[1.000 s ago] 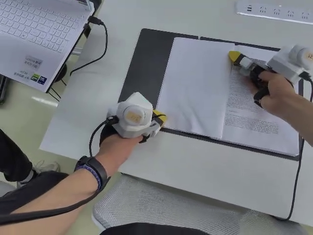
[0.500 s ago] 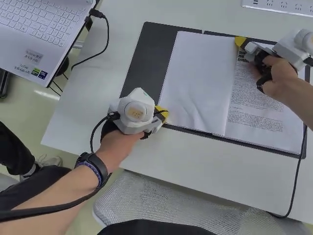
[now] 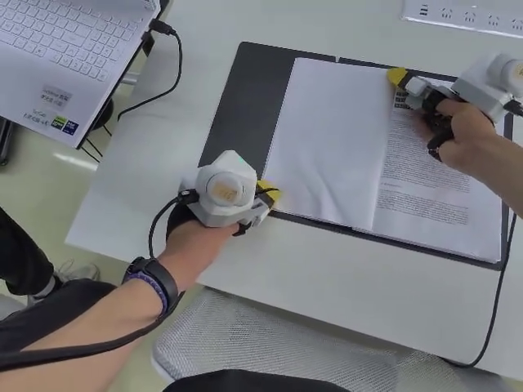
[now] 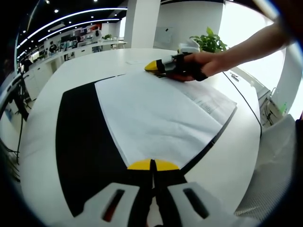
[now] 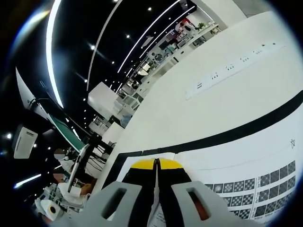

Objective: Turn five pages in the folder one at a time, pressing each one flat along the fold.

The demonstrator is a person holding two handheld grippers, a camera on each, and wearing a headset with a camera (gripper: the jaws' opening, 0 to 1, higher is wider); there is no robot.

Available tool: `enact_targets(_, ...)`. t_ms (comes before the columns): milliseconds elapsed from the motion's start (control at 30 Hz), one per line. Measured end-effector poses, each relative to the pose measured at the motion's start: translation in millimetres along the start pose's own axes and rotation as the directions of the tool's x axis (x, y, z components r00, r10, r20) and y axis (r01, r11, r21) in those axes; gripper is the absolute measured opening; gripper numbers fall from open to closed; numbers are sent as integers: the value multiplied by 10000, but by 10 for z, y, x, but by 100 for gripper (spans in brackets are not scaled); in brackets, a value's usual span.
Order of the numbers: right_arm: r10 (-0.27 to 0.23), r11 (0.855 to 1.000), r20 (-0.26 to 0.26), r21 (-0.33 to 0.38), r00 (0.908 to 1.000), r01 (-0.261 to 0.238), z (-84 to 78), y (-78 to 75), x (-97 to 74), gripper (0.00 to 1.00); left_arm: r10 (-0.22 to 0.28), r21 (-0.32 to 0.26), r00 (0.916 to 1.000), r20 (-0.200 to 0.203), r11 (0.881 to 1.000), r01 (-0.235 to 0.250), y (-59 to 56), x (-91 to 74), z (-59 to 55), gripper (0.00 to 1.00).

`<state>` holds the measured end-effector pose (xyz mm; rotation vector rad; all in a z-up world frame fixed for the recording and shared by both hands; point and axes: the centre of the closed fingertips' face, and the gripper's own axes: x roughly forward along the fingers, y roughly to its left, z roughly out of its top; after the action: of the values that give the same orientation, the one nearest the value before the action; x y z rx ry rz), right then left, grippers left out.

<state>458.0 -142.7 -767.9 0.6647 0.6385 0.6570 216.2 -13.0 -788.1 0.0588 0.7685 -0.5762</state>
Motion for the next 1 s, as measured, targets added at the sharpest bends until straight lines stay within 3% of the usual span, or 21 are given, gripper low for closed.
enact_targets(433, 613, 9981, -421, -23, 9972, -614, -303, 258, -280, 0, 10, -105, 10000, 19, 9999, -10, 2, -6, 5, 0)
enact_targets(833, 1246, 9921, -968, -6, 9875, -1253, -637, 364, -551, 0, 17, -222, 9999, 104, 9998, -14, -1, -10, 7, 0)
enact_targets(1000, 1477, 9888, -1152, -32, 9823, -1490, -811, 485, -707, 0, -42, -322, 10000, 85, 9995, 44, 5, -10, 4, 0)
